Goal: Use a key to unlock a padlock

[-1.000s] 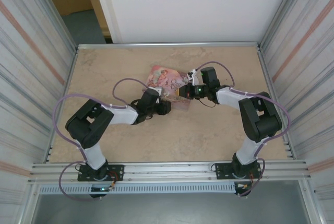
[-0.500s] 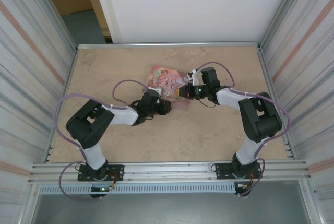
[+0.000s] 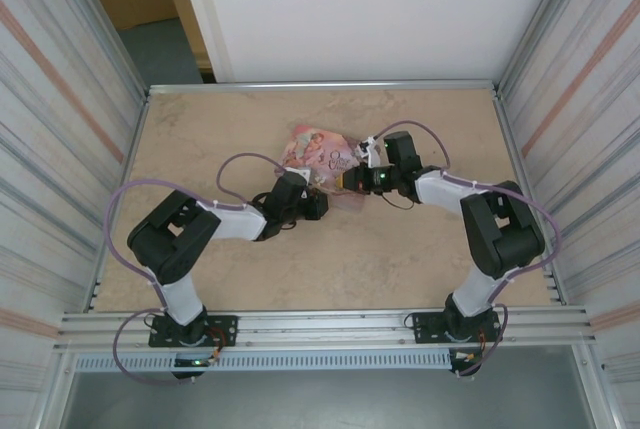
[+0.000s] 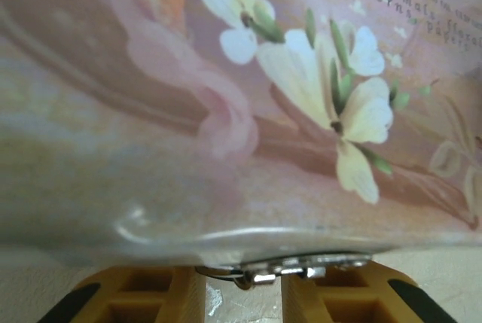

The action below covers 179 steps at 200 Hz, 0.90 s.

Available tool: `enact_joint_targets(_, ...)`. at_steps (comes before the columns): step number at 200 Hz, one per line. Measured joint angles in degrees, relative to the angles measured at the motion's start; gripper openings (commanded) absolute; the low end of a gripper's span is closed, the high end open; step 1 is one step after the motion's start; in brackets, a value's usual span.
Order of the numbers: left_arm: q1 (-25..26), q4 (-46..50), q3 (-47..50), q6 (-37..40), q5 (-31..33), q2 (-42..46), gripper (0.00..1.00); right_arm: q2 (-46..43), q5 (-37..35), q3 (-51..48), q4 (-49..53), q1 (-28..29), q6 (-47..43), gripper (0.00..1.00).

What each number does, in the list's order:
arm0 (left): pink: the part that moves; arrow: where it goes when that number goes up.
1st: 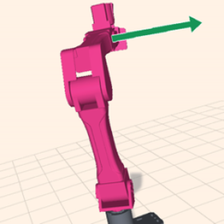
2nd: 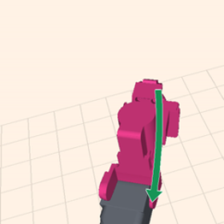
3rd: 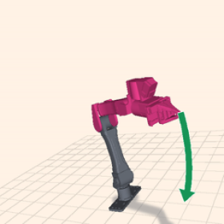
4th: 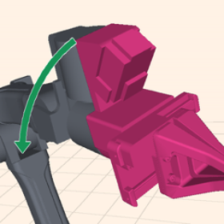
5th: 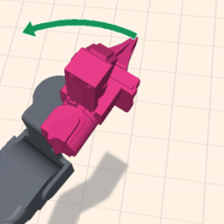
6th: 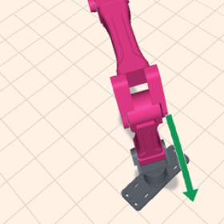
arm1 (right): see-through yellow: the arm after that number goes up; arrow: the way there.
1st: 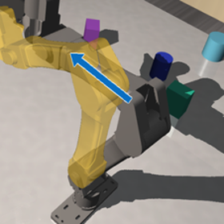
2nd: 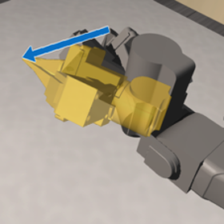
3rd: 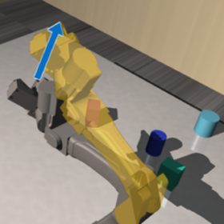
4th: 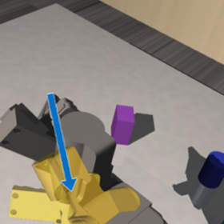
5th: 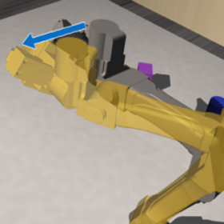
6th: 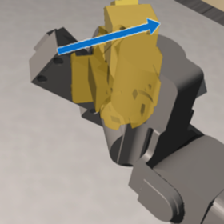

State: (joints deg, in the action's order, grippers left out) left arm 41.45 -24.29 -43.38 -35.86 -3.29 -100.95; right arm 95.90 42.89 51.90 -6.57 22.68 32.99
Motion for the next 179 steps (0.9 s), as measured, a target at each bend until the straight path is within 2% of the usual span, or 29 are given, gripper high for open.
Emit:
enact_joint_targets(30,0.1,0.9,0.0,-0.6,0.0,0.6,0.2,-5.0,-1.1,-1.3,2.2,0.2,-0.7,0.0)
enact_joint_targets(96,0.2,12.9,-2.7,-5.0,-4.1,4.7,0.21,-20.3,-8.2,-9.3,7.6,0.7,-8.5,0.0)
enact_joint_targets(140,-0.1,18.4,-5.1,-9.1,-8.5,6.7,0.19,-30.3,-15.6,-16.4,10.4,6.2,-12.8,0.0)
enact_joint_targets(179,-0.5,21.0,-7.4,-12.2,-12.2,6.8,0.15,-35.4,-23.1,-22.2,10.0,12.9,-14.3,0.0)
